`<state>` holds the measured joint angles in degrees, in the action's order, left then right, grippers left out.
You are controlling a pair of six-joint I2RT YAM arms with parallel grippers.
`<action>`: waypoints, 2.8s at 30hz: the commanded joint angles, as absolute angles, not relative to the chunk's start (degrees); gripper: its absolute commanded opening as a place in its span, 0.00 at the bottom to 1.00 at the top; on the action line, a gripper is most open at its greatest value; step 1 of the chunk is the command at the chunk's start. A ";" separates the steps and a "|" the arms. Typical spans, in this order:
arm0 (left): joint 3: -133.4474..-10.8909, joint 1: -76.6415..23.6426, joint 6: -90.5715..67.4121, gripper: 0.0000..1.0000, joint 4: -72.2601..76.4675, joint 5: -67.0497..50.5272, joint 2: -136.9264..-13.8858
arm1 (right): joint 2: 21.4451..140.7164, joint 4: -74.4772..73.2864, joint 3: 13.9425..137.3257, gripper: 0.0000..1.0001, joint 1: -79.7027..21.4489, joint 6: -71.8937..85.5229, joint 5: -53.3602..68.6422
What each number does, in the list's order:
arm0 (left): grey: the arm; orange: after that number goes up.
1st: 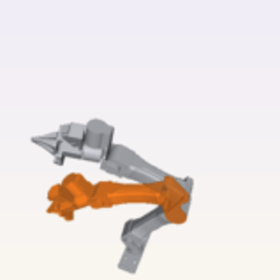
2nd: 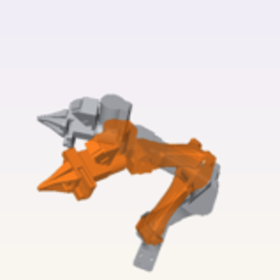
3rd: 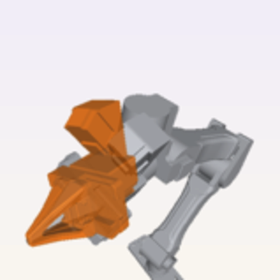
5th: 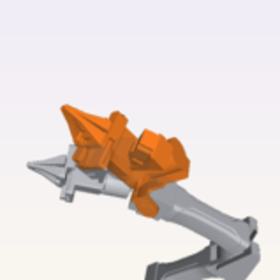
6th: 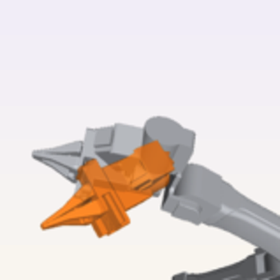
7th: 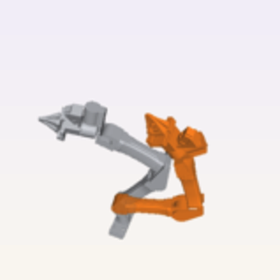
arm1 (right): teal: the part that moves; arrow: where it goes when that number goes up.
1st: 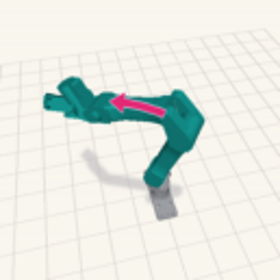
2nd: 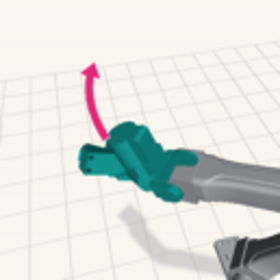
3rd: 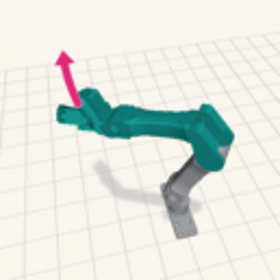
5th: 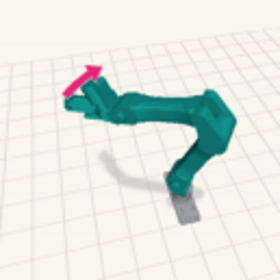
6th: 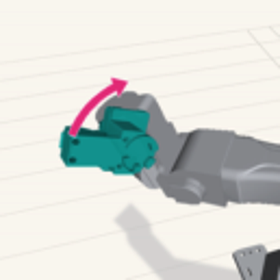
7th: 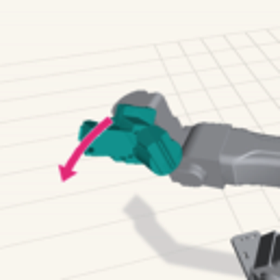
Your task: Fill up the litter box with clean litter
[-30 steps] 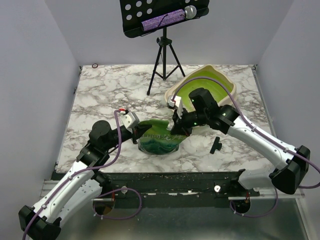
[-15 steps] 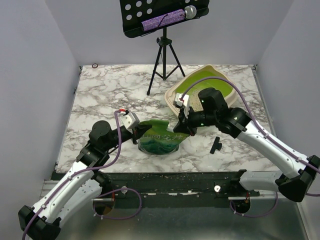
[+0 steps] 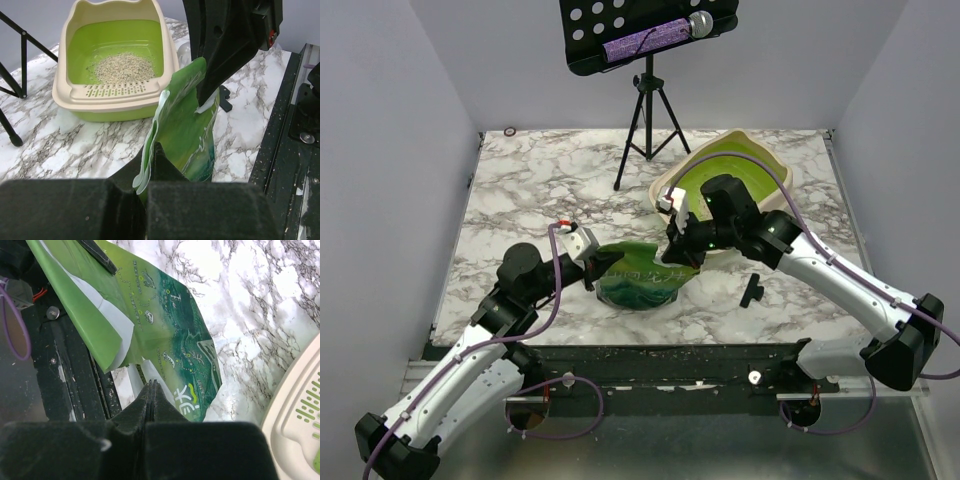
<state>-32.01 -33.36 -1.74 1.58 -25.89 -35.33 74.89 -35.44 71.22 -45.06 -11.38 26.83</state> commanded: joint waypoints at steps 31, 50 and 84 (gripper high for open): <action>-32.61 -34.54 -0.53 0.09 5.18 -22.59 -31.99 | 82.79 -37.00 70.31 0.64 -47.37 -5.01 16.53; -37.35 -35.07 12.39 0.50 -3.78 -6.69 -30.85 | 86.75 -29.09 75.93 0.75 -51.59 -1.59 18.19; -32.87 -35.68 2.02 0.63 3.16 -10.02 -21.71 | 63.38 -43.24 68.05 0.85 -38.98 25.73 -24.97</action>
<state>-33.80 -35.16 4.01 0.16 -8.86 -23.92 65.28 -38.20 74.06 -48.42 15.11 -17.96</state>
